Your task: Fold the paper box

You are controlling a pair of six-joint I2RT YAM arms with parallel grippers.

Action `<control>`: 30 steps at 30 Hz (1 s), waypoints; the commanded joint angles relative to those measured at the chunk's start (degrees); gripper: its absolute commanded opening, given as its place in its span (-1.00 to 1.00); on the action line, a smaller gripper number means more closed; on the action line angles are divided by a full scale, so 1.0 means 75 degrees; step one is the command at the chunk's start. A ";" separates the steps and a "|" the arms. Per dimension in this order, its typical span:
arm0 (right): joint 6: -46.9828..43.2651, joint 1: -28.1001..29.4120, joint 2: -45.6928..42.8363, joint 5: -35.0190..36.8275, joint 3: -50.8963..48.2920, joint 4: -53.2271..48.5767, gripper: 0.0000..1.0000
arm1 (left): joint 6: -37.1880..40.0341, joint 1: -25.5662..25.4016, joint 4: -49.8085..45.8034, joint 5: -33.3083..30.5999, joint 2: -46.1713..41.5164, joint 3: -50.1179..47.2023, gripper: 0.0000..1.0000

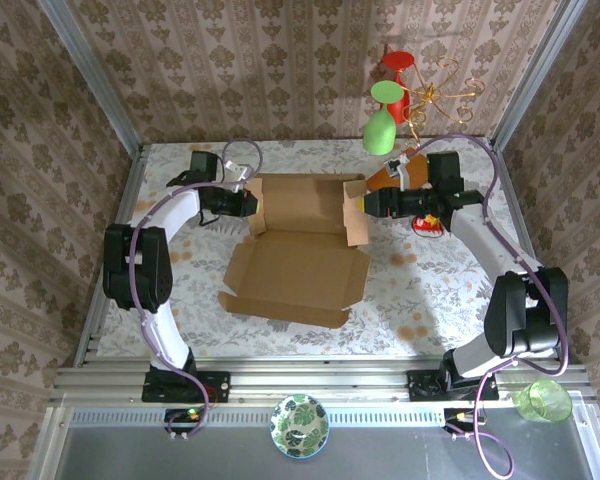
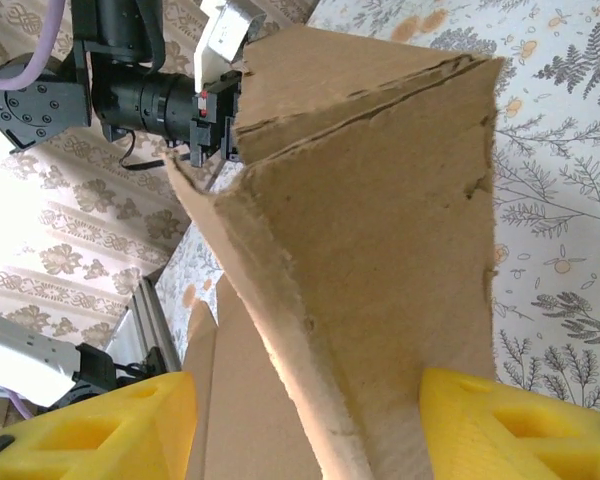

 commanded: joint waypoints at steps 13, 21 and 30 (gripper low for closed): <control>-0.1070 0.1076 0.0072 0.3680 0.0659 -0.1137 0.16 | -0.0282 -0.0098 0.0101 -0.0114 -0.0166 -0.0043 -1.00; -0.0912 0.1725 0.0611 0.5842 0.1007 -0.1182 0.03 | -0.0234 -0.0182 0.0066 -0.0223 -0.0160 -0.0070 -1.00; -0.0565 0.2413 0.1264 0.7866 0.1287 -0.1175 -0.47 | -0.0211 -0.0278 0.0010 -0.0322 -0.0102 -0.0084 -1.00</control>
